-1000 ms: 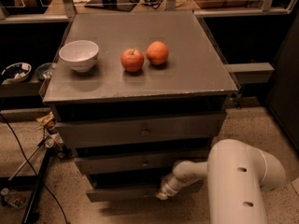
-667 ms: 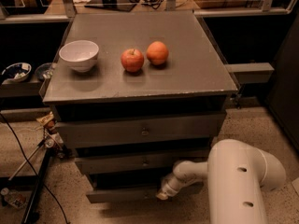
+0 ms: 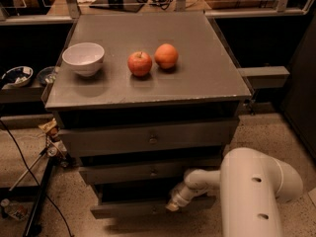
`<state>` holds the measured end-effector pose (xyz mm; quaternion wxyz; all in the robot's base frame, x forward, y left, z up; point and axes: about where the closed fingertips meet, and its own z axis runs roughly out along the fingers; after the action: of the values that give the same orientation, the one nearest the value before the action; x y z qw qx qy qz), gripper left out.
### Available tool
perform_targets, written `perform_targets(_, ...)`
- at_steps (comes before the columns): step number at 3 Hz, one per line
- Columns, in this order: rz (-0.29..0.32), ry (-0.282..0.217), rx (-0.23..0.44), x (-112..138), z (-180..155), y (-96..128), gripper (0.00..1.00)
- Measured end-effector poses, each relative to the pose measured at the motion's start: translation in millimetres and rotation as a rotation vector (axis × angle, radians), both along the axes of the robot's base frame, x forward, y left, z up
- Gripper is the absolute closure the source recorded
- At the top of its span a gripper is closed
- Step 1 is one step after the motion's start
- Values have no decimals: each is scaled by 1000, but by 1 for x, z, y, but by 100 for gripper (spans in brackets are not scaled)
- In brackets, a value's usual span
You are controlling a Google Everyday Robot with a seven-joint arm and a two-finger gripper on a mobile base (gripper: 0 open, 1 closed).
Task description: Open bottom drawer
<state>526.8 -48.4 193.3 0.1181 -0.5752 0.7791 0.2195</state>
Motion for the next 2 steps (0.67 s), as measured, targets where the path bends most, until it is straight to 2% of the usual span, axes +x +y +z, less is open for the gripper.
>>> perform_targets(1, 1, -23, 16, 2, 6, 1, 100)
perform_targets(2, 4, -45, 43, -7, 15, -9, 100)
